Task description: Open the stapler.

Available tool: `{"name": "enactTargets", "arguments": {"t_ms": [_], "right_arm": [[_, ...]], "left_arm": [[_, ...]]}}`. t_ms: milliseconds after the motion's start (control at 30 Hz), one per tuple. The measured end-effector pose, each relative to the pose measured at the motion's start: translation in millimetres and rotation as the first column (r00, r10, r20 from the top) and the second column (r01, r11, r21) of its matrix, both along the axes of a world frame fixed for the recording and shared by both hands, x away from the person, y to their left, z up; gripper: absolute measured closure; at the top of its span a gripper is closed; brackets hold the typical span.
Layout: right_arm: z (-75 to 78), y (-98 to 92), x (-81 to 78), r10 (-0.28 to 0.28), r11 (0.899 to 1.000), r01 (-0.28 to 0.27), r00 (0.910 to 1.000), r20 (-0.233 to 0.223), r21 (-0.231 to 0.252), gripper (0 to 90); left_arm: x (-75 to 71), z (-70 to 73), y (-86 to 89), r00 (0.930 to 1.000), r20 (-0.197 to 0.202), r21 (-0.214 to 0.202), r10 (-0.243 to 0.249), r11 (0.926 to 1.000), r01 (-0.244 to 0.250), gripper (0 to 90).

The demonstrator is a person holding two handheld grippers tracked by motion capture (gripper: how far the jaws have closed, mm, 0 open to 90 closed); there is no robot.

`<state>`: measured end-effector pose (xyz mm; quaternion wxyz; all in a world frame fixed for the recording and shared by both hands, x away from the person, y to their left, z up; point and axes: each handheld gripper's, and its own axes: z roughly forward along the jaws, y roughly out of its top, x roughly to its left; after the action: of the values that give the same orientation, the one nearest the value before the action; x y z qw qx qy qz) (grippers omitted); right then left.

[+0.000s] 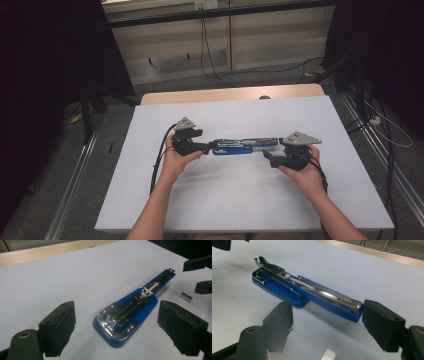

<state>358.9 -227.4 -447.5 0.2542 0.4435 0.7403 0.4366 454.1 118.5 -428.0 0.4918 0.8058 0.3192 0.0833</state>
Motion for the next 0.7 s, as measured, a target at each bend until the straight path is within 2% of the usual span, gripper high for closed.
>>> {"name": "enactTargets", "arguments": {"t_ms": [200,300,433,567,700], "right_arm": [[-6.5,-4.9,-4.9,-0.015,1.0,0.015,0.9986,-0.05,-0.003,21.6],[-9.4,-7.4,-7.6,-0.021,1.0,0.02,0.998,-0.06,-0.016,21.7],[-13.7,-9.4,-11.3,-0.034,0.999,0.032,0.9955,-0.088,-0.026,22.4],[-15.6,-9.5,-13.2,-0.038,0.999,0.035,0.9942,-0.1,-0.033,22.4],[-17.3,-7.2,-14.5,-0.038,0.997,0.031,0.9934,-0.108,-0.064,21.5]], "left_arm": [[-2.5,0.2,5.6,0.9998,-0.017,0.013,0.007,0.9999,-0.007,11.9],[-6.1,0.6,7.6,0.9998,-0.021,0.016,0.005,0.9999,-0.005,11.1],[-9.7,3.0,11.0,1.0,-0.001,0.042,-0.005,0.9991,0.005,10.5],[-11.8,5.2,13.8,0.9999,0.01,0.041,0.005,0.9991,-0.005,10.3],[-13.5,8.5,18.7,0.9998,0.016,0.032,0.015,0.9994,-0.016,10.3]]}}
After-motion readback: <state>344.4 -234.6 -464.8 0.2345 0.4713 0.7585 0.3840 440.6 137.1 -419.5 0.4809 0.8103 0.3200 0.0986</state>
